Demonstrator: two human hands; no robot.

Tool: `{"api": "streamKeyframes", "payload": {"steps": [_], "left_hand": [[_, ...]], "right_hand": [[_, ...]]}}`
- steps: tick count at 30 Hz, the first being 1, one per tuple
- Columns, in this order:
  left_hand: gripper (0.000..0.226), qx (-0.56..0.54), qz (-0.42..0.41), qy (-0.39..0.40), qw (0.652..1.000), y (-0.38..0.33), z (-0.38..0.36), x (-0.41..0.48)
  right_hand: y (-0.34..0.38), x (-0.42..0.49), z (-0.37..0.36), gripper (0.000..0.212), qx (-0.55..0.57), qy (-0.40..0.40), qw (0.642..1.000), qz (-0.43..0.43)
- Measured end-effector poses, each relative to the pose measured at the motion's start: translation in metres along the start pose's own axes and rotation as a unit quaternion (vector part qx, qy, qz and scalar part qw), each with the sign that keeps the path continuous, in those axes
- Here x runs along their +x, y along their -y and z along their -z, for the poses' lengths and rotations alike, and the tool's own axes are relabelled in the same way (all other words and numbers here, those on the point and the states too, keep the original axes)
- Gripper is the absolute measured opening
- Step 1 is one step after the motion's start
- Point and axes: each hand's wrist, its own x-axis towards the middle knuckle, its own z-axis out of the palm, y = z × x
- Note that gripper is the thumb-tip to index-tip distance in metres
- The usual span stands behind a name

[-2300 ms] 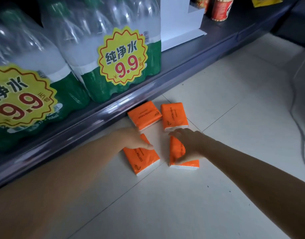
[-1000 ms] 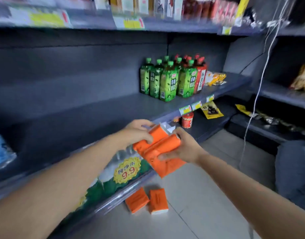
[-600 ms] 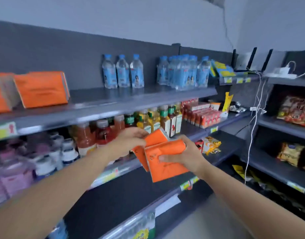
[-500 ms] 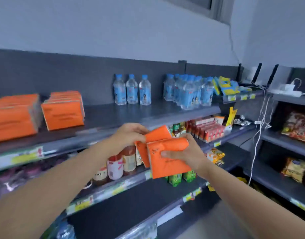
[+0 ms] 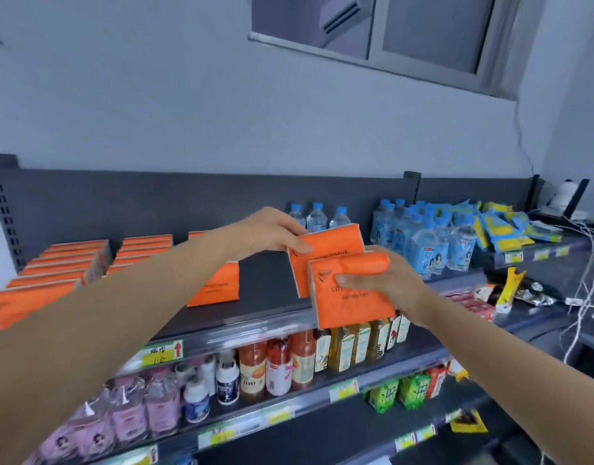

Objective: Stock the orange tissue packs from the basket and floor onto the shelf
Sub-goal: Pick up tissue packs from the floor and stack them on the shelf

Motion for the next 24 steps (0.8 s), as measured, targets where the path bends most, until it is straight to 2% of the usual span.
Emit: {"api": "streamKeyframes", "payload": {"steps": [4,7,11,13,15,18,20,24], "left_hand": [[0.033,0.161,-0.014,-0.007,0.987,-0.006,0.038,-0.002],[0.032,0.172,-0.030,-0.047,0.984,0.000,0.071,0.010],[0.034,0.164,-0.044,-0.144,0.975,0.021,0.113,0.038],[0.036,0.199,-0.030,-0.162,0.966,0.035,0.126,0.058],[0.038,0.241,-0.013,-0.158,0.958,0.051,0.132,0.081],[0.039,0.316,0.001,-0.141,0.938,0.077,0.128,0.118],[0.037,0.338,0.013,-0.133,0.932,0.098,0.121,0.144],[0.033,0.357,0.061,-0.106,0.926,0.137,0.110,0.196]], "right_hand": [[0.011,0.025,-0.019,0.031,-0.034,0.008,0.999,0.014],[0.008,0.050,-0.030,0.030,-0.038,-0.038,0.999,0.008],[-0.010,0.085,-0.038,0.060,0.042,-0.080,0.996,-0.009],[-0.015,0.102,-0.038,0.052,0.078,-0.086,0.993,-0.030],[-0.021,0.120,-0.038,0.043,0.064,-0.080,0.994,-0.041],[-0.037,0.159,-0.039,0.046,0.002,-0.064,0.997,-0.052],[-0.052,0.188,-0.042,0.053,-0.022,-0.050,0.996,-0.075],[-0.086,0.247,-0.060,0.073,-0.002,0.012,0.992,-0.122]]}}
